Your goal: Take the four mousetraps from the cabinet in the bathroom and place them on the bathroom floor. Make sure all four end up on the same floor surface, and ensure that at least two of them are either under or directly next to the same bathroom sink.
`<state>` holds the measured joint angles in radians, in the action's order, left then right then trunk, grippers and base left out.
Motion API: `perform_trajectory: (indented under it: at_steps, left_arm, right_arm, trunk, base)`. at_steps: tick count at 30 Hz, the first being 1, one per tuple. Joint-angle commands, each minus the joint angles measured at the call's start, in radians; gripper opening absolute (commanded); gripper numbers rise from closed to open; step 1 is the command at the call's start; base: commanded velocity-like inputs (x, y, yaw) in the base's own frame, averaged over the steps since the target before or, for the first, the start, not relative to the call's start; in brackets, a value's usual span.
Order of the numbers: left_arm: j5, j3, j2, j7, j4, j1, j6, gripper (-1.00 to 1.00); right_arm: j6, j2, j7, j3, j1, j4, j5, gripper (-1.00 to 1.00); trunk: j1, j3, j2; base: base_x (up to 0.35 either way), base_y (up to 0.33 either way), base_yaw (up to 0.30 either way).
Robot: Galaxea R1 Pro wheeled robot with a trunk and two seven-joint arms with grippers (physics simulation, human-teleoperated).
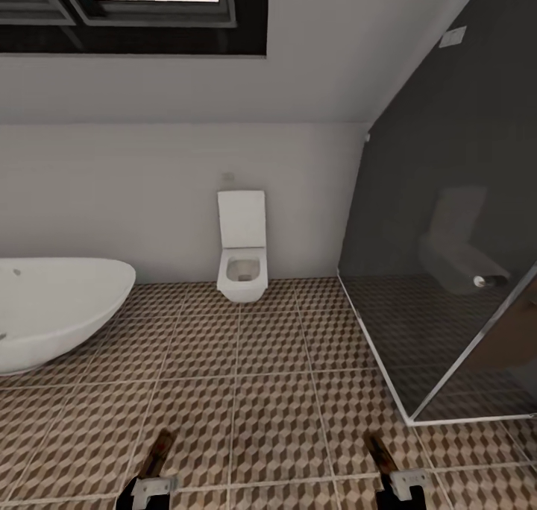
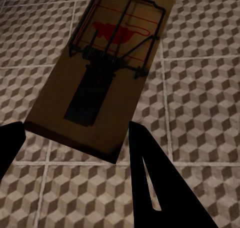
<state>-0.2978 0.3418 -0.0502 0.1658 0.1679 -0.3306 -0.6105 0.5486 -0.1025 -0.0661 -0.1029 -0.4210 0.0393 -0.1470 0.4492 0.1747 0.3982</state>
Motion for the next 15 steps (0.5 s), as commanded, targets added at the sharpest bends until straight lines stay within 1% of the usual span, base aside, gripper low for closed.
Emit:
perform_trajectory:
  at_steps: [1, 11, 15]
  left_arm:
    - [-0.003, 0.01, 0.0, 0.011, 0.0, -0.001, -0.002, -1.0]
    - [-0.003, 0.01, 0.0, 0.011, 0.0, -0.001, -0.002, -1.0]
    - [-0.003, 0.01, 0.0, 0.011, 0.0, -0.001, -0.002, -1.0]
  right_arm:
    - [0.004, 0.0, -0.006, -0.009, -0.001, -0.001, -0.005, -1.0]
    - [0.003, 0.0, -0.006, -0.009, -0.001, -0.001, -0.005, -1.0]
    - [0.002, 0.0, -0.006, -0.009, -0.001, -0.001, -0.005, -1.0]
  trunk:
    - [0.001, 0.002, 0.002]
    - [0.001, 0.002, 0.002]
    - [0.001, 0.002, 0.002]
  base:
    - [0.184, 0.141, 0.0]
    - [0.198, 0.171, 0.0]
    - [0.131, 0.116, 0.0]
